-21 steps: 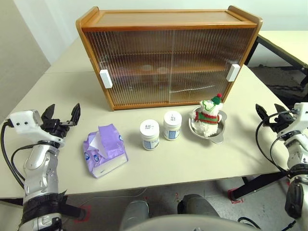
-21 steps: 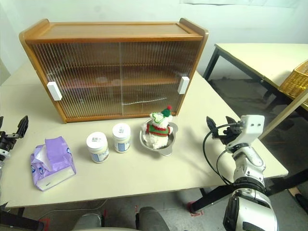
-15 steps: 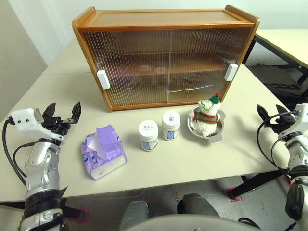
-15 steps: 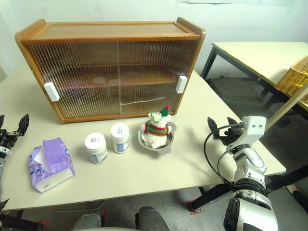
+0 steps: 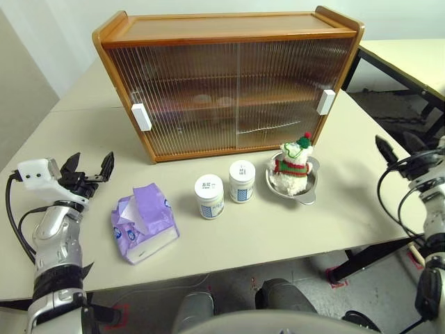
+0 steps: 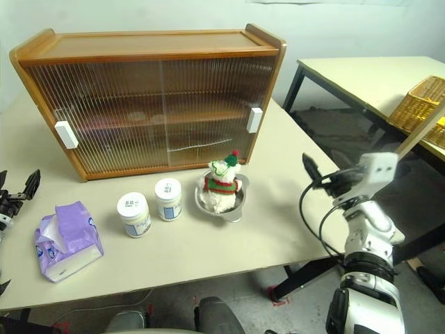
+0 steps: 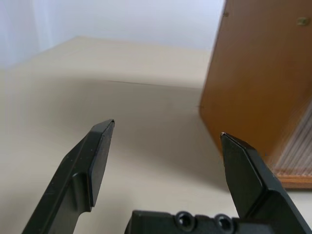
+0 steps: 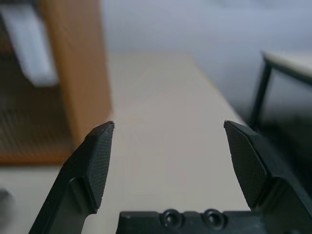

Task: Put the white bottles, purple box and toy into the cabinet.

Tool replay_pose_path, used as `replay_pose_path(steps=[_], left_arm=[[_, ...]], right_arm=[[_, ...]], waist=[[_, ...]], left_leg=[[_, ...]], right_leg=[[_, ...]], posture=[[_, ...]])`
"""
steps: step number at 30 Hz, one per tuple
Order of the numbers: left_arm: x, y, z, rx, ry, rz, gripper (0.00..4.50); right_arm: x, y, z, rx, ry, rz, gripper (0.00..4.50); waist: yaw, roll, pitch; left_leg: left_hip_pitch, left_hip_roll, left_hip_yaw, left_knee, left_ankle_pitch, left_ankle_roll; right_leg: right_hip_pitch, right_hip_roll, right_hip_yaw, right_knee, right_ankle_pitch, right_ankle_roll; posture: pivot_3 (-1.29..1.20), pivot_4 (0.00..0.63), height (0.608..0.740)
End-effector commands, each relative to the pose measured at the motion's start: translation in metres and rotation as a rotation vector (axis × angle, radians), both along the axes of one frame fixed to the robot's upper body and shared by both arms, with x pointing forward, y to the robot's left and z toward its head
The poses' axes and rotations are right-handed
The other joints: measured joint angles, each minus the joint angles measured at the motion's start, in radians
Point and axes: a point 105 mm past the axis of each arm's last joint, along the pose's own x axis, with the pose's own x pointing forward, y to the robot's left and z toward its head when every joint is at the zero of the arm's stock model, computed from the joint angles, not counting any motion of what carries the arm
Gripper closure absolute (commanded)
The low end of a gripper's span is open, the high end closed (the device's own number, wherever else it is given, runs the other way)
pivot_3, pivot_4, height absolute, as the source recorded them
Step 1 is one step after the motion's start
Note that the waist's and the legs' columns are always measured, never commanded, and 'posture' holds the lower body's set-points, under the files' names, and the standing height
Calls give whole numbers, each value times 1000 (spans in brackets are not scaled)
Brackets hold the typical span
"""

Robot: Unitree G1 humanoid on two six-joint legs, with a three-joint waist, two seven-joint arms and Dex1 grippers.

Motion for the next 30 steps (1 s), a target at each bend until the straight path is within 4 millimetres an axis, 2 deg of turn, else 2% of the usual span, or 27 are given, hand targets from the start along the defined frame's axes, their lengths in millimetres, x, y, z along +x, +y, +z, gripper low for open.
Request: replay_pose_path(steps=[1, 8, 16, 22, 27, 29, 30], left_arm=[[6, 0, 3, 14, -11, -10, 23], [11, -7, 18, 38, -52, -24, 23], [4, -13, 39, 61, -90, -21, 23], [-6, -21, 57, 69, -115, -26, 23], [-12, -25, 65, 67, -115, -27, 23], [-14, -38, 65, 55, -95, -101, 23], [-16, -43, 64, 41, -84, -134, 203]], right_arm=[[-6, 29, 22, 16, -4, 173, 0], [-26, 98, 46, 17, 78, 570, 0], [-52, 161, 50, -62, 147, 881, 0], [-57, 186, 40, -83, 172, 995, 0], [-55, 191, 38, -81, 168, 1018, 0], [-54, 194, 36, -79, 169, 1033, 0], [-54, 196, 35, -82, 168, 1037, 0]], waist=[[-2, -2, -1], [-24, -3, -1], [-37, -5, -2], [-27, -5, -2], [-4, -5, -2], [6, -5, -3], [10, -5, -3]], left_leg=[[0, 0, 0, 0, 0, 0], [-2, -4, 5, 3, -1, 1], [-3, -4, 18, 6, -5, 8], [-7, -4, 20, 6, -6, 11], [-7, -3, 21, 6, -7, 12], [-7, -3, 21, 6, -7, 12], [-7, -3, 21, 6, -7, 12]], right_leg=[[0, 0, 0, 0, 0, 0], [-1, 1, -4, -1, -2, 3], [-3, 2, 0, -1, -4, 4], [-7, 2, 1, -1, -5, 2], [-8, 2, 1, -1, -5, 1], [-8, 2, 1, -1, -5, 0], [-8, 2, 1, 0, -4, 0]], posture=[[-198, 0, 740], [-194, 0, 740], [-160, 0, 740], [-117, 0, 740], [-97, 0, 740], [-82, 0, 740], [-78, 0, 740]])
